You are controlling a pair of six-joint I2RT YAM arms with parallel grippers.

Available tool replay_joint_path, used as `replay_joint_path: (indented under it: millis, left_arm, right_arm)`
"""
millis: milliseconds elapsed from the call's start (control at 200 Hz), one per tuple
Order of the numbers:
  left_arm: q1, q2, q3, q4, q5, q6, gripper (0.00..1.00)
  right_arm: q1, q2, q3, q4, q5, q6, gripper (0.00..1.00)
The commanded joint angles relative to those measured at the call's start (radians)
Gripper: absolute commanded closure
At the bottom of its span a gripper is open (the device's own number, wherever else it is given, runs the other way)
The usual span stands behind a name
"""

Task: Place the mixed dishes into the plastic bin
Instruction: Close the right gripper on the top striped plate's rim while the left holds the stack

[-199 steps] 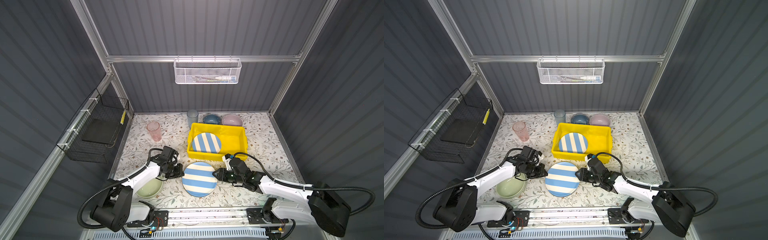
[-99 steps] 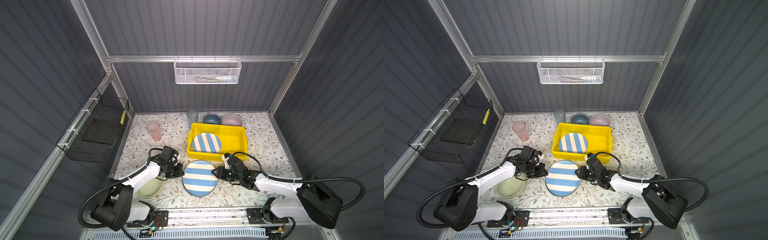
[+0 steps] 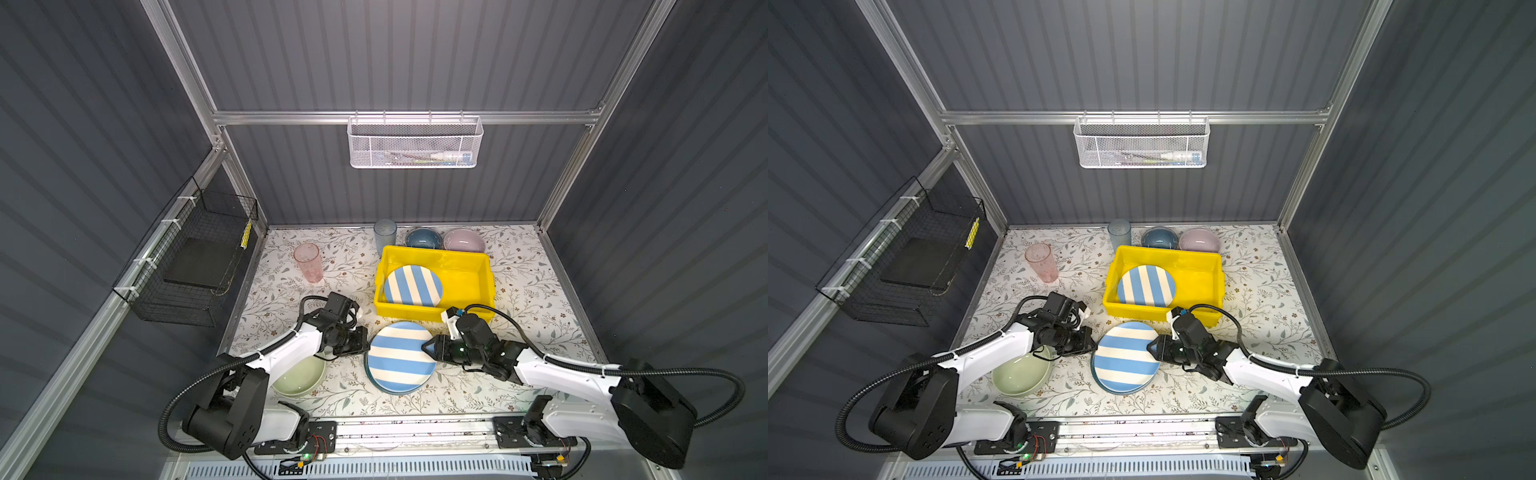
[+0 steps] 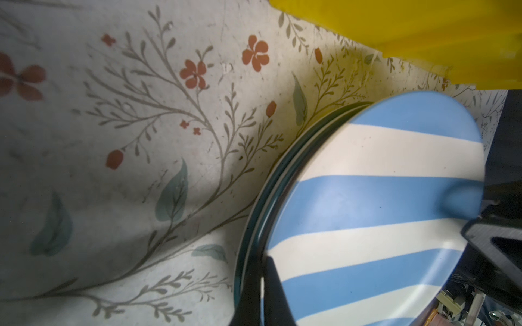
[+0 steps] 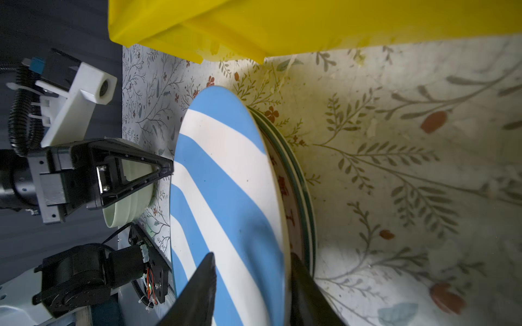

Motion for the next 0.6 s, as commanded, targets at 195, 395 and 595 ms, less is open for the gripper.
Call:
replay_joint_path:
  millis: [195, 395, 595]
  left_arm:
    - [-0.004, 0.024, -0.03, -0.063, -0.053, -0.004, 0.94]
    - [-0.005, 0.021, -0.027, -0.068, -0.053, -0.004, 0.94]
    - [-0.004, 0.023, -0.027, -0.068, -0.053, -0.002, 0.94]
  right_arm:
    - [0.005, -0.092, 0.055, -0.196, 0.075, -0.057, 0.59]
    - [0.005, -0.114, 0.059, -0.216, 0.068, -0.049, 0.62]
    - [0.005, -0.126, 0.063, -0.2, 0.03, -0.046, 0.63]
